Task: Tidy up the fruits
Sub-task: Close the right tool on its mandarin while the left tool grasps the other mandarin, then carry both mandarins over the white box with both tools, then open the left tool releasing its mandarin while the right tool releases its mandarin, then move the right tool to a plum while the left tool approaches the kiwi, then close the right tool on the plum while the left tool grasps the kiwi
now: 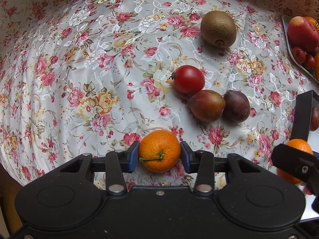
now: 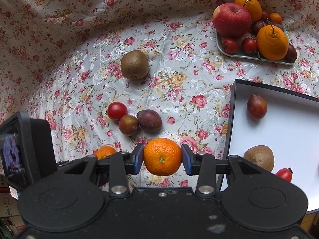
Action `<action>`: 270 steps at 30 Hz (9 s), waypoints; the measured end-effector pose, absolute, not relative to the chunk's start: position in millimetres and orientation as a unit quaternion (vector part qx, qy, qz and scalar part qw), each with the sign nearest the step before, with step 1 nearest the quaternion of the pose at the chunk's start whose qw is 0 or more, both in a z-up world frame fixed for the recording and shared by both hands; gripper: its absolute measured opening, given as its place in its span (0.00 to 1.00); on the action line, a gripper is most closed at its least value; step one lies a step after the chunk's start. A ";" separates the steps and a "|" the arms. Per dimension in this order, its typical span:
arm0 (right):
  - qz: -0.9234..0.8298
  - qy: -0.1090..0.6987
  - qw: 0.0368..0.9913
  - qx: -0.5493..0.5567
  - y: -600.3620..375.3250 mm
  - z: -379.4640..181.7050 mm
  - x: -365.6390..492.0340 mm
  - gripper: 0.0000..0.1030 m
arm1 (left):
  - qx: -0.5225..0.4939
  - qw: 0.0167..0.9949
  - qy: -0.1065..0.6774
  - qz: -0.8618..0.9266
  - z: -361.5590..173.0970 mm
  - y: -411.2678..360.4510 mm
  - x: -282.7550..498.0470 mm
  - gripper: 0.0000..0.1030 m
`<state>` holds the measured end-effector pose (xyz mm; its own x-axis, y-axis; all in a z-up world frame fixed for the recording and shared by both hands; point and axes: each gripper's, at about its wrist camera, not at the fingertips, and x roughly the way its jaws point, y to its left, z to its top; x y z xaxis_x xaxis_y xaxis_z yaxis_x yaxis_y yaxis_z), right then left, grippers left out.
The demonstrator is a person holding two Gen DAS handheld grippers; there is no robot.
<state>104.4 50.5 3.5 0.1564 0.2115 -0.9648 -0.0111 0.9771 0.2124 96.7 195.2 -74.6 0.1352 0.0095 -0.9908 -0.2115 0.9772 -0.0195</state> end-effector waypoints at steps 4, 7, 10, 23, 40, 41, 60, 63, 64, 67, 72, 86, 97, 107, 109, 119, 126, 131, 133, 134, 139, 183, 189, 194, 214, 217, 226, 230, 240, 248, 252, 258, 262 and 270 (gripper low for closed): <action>0.072 0.651 0.751 0.081 47.0 0.5 102.4 0.41 | -0.078 0.765 0.634 0.079 -53.0 191.9 97.0 0.49; 0.070 0.654 0.747 0.092 39.2 -0.3 102.1 0.41 | -0.086 0.775 0.622 0.071 -34.8 185.2 96.6 0.49; 0.066 0.657 0.745 0.095 30.7 -0.7 99.9 0.41 | -0.092 0.779 0.617 0.060 -21.6 173.8 96.6 0.49; 0.033 0.660 0.740 0.122 -55.0 3.0 74.5 0.41 | -0.060 0.783 0.619 -0.014 -10.0 81.1 92.7 0.49; -0.097 0.642 0.732 0.205 -227.2 4.0 24.5 0.41 | 0.018 0.768 0.628 -0.125 -10.5 -46.4 57.1 0.49; -0.106 0.640 0.731 0.210 -237.2 4.3 20.1 0.41 | 0.020 0.766 0.629 -0.132 -10.7 -52.6 54.9 0.49; -0.157 0.638 0.719 0.228 -304.6 -9.9 -23.4 0.41 | 0.051 0.766 0.618 -0.169 -21.4 -136.7 54.1 0.50; -0.153 0.635 0.719 0.238 -306.7 -8.5 -24.5 0.41 | 0.050 0.763 0.622 -0.168 -25.0 -137.3 53.5 0.49; -0.152 0.635 0.718 0.242 -307.2 -7.7 -24.7 0.41 | 0.051 0.765 0.620 -0.167 -24.7 -137.3 53.6 0.49; -0.148 0.633 0.719 0.248 -307.5 -6.2 -23.7 0.41 | 0.051 0.770 0.615 -0.164 -22.4 -136.0 55.0 0.49; -0.148 0.635 0.720 0.240 -304.3 -6.2 -22.8 0.41 | 0.046 0.770 0.617 -0.156 -22.1 -131.4 58.6 0.50; -0.145 0.626 0.741 0.194 -296.7 1.0 -19.9 0.42 | 0.066 0.776 0.610 -0.148 -22.6 -132.3 56.1 0.50; -0.151 0.613 0.746 0.211 -299.6 6.7 -22.1 0.41 | 0.073 0.776 0.608 -0.149 -23.3 -134.1 54.9 0.50; -0.169 0.637 0.722 0.210 -296.2 1.2 -16.5 0.41 | 0.075 0.779 0.607 -0.139 -12.3 -126.4 50.4 0.52; -0.173 0.643 0.716 0.211 -295.2 -1.8 -16.0 0.41 | 0.074 0.778 0.608 -0.137 -10.0 -124.0 50.3 0.53; -0.172 0.649 0.706 0.223 -286.6 0.8 -11.2 0.41 | 0.060 0.780 0.610 -0.125 -0.7 -108.5 51.8 0.53; -0.162 0.643 0.712 0.231 -265.1 16.1 -2.9 0.41 | 0.053 0.780 0.613 -0.112 -3.8 -95.7 56.9 0.53; -0.170 0.651 0.708 0.216 -251.6 11.2 3.6 0.41 | 0.041 0.785 0.610 -0.098 1.1 -82.4 63.0 0.53; -0.174 0.659 0.701 0.210 -247.8 5.0 7.2 0.41 | 0.041 0.789 0.606 -0.089 3.1 -76.4 65.6 0.56; -0.176 0.662 0.698 0.209 -246.3 1.9 9.0 0.41 | 0.041 0.791 0.605 -0.084 3.9 -72.9 66.9 0.58; -0.163 0.666 0.695 0.219 -233.0 -1.3 20.6 0.41 | 0.031 0.795 0.603 -0.059 4.4 -49.2 75.2 0.59; 0.008 0.605 0.789 0.106 -51.5 14.8 92.0 0.40 | -0.089 0.803 0.587 0.053 22.2 130.1 128.4 0.58; 0.000 0.585 0.805 0.100 -45.6 21.2 88.8 0.40 | -0.076 0.813 0.575 0.056 29.7 134.8 125.2 0.58; 0.014 0.570 0.818 0.074 -30.1 24.3 89.1 0.40 | -0.078 0.814 0.573 0.058 30.8 151.7 125.4 0.58; 0.077 0.604 0.787 0.099 58.0 -18.9 118.4 0.38 | -0.107 0.808 0.566 0.122 21.0 209.6 139.7 0.58; 0.078 0.607 0.781 0.124 61.4 -24.9 134.0 0.38 | -0.086 0.813 0.562 0.125 21.5 208.6 137.9 0.58; 0.022 0.638 0.754 0.154 74.8 -59.9 155.3 0.38 | -0.083 0.805 0.577 0.112 6.9 230.6 130.8 0.58; 0.003 0.646 0.749 0.149 81.0 -73.6 159.4 0.41 | -0.090 0.803 0.578 0.116 5.1 238.3 132.0 0.58; 0.008 0.656 0.744 0.123 85.6 -77.2 158.0 0.38 | -0.089 0.810 0.570 0.106 4.1 234.7 138.4 0.58; 0.026 0.653 0.746 0.127 63.8 -55.8 148.5 0.29 | -0.106 0.807 0.576 0.077 -9.1 214.5 153.1 0.58; 0.035 0.648 0.750 0.127 56.1 -52.1 146.1 0.24 | -0.106 0.810 0.572 0.076 -12.3 203.2 159.0 0.58; 0.034 0.661 0.735 0.147 51.8 -59.5 142.9 0.30 | -0.105 0.816 0.565 0.059 -16.7 187.0 170.7 0.58; 0.040 0.658 0.737 0.148 54.1 -58.5 139.7 0.31 | -0.088 0.824 0.558 0.055 -20.0 179.2 184.9 0.58; 0.069 0.657 0.740 0.123 59.9 -53.6 132.9 0.33 | -0.060 0.822 0.566 0.016 -31.7 166.1 215.5 0.58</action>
<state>132.9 59.9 -53.6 0.1266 0.2633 -0.9564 0.0593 0.9604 0.2723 215.5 166.1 -31.7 0.3589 -0.0423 -0.9324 -0.0936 0.9923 -0.0811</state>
